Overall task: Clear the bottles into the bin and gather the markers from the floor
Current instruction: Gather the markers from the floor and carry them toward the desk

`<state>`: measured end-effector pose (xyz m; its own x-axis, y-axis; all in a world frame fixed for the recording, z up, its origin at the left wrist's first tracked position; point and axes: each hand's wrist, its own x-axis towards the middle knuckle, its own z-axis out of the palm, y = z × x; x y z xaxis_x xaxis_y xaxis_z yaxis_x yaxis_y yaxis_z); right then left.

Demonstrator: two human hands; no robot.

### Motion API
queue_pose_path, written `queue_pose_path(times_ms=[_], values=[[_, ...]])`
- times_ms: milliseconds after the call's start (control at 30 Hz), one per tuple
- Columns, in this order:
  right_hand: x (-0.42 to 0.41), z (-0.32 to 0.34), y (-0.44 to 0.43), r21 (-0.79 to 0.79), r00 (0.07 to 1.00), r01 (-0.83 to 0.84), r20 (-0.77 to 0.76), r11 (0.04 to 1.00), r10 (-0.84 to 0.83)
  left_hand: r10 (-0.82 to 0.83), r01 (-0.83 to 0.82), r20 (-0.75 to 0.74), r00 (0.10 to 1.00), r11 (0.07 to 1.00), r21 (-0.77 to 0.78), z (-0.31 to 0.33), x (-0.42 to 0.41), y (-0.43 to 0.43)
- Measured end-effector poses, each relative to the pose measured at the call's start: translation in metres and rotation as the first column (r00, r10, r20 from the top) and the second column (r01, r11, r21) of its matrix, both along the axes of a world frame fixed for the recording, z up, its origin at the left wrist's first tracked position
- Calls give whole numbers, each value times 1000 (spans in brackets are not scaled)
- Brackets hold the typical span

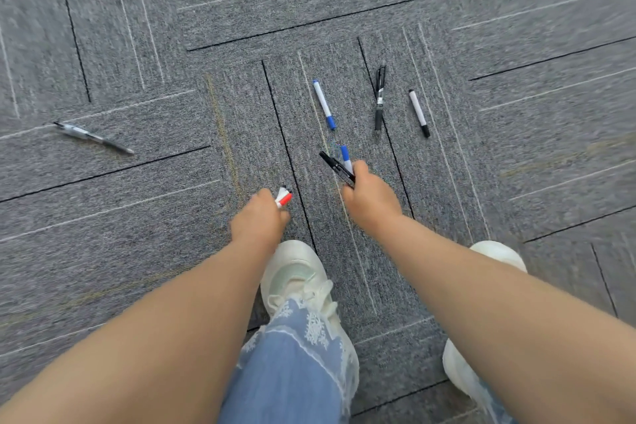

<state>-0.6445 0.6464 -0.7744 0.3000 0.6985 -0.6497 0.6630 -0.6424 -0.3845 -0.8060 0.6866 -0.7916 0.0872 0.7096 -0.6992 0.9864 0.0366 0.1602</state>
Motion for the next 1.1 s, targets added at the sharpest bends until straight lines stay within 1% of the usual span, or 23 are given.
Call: queue_pose_path(times_ms=[100,233,300,400,467,567,633,733,867,967,1100], values=[[12,25,-9,-12,999,41,-10,999,-41,77,-80,96,992,997,25,22,25,3],[30,50,-20,0,994,107,-23,994,-107,-8,-3,204,979,999,52,53,56,2],[36,61,-26,12,990,141,-10,990,-141,-60,34,253,966,994,107,74,66,10],[47,86,-27,19,985,175,-6,984,-175,-78,8,333,940,979,205,113,75,28],[56,107,-21,25,984,179,12,984,-179,-74,-9,366,928,976,219,137,76,38],[68,139,-5,61,980,197,21,978,-199,-76,7,344,936,980,197,169,74,49],[73,165,5,77,979,199,18,977,-201,-50,-14,333,942,982,186,195,75,58],[79,202,19,84,985,173,4,981,-174,-28,-47,309,951,972,232,235,81,67],[85,238,35,70,989,146,-3,987,-146,-45,-44,281,959,952,303,277,87,70],[92,249,47,79,993,115,-37,990,-112,-5,-84,297,955,955,286,286,93,77],[107,226,62,76,978,189,-105,979,-180,30,-86,240,970,970,227,269,107,91]])
